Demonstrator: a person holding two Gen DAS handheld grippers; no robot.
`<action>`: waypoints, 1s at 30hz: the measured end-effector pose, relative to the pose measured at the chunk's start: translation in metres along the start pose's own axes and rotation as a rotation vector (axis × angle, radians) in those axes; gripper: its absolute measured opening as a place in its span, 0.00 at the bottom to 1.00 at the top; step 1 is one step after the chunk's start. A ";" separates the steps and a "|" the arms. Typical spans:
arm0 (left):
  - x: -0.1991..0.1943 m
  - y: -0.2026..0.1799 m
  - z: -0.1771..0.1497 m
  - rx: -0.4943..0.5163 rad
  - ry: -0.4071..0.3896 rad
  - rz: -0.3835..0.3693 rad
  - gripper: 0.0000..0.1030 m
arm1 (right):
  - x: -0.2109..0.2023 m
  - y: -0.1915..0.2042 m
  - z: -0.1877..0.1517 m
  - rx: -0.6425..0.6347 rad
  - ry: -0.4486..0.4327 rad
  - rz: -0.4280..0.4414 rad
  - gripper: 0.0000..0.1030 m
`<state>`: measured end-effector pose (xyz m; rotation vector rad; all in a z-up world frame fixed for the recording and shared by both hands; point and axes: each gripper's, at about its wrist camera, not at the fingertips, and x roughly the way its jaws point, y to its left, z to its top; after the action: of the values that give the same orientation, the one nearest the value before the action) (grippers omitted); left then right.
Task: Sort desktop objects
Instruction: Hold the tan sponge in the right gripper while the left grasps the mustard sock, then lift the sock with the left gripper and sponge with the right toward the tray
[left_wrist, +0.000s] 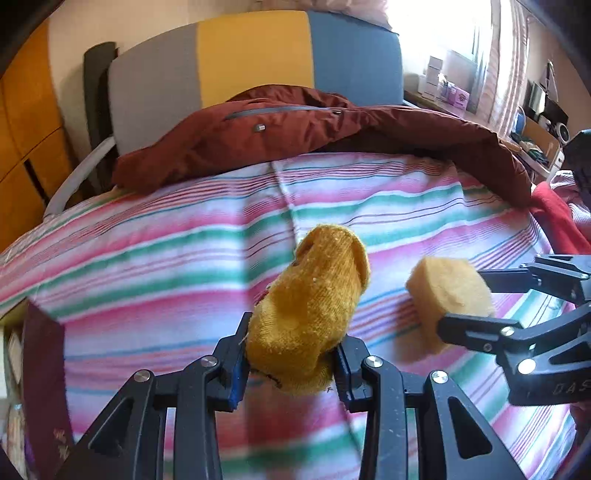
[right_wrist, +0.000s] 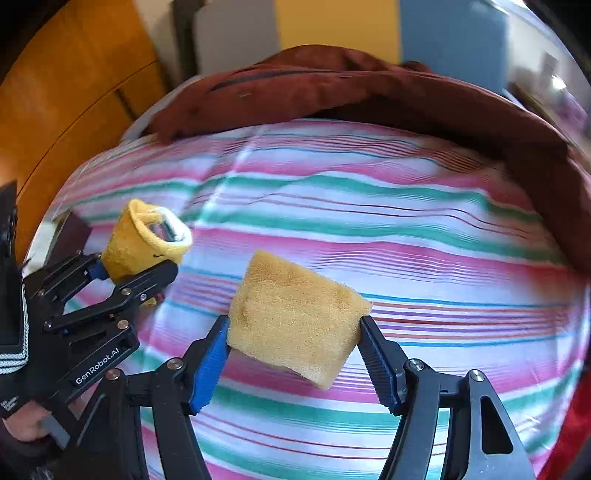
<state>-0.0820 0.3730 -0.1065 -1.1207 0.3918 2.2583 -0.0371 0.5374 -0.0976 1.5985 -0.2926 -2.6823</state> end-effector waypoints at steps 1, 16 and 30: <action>-0.004 0.005 -0.004 -0.010 -0.002 0.007 0.36 | -0.002 0.007 -0.006 -0.022 0.001 0.010 0.67; -0.072 0.057 -0.042 -0.082 -0.082 0.093 0.37 | 0.006 0.060 -0.025 -0.196 0.008 0.123 0.67; -0.086 0.076 -0.063 -0.113 -0.072 0.103 0.37 | 0.015 0.072 -0.022 -0.186 0.006 0.100 0.67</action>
<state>-0.0481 0.2500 -0.0755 -1.0946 0.3019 2.4299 -0.0314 0.4615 -0.1090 1.4972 -0.1161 -2.5452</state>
